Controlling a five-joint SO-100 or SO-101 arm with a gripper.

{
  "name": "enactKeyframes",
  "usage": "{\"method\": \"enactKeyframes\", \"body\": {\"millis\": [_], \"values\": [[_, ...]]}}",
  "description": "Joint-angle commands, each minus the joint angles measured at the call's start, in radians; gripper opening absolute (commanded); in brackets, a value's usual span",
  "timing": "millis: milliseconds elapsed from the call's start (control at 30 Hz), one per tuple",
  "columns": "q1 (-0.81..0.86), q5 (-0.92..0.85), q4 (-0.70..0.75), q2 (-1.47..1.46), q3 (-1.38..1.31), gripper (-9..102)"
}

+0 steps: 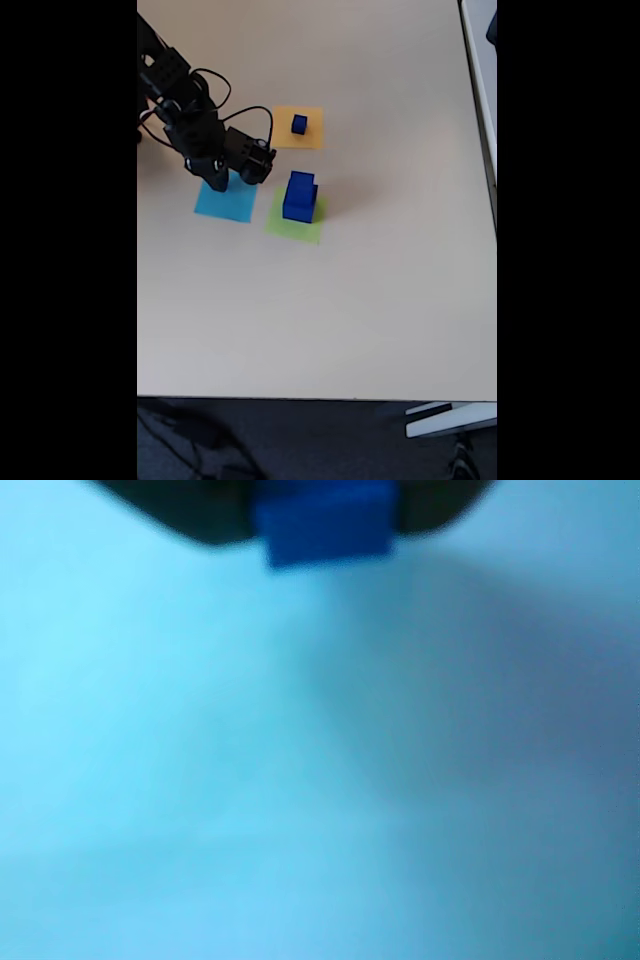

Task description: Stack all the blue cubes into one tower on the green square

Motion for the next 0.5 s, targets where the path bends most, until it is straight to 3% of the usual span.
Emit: {"method": "enactKeyframes", "body": {"millis": [0,467], "values": [[0.014,0.005,-0.011,0.003,-0.014,7],[-0.074,0.037,-0.003,0.094,-0.091,13]]}}
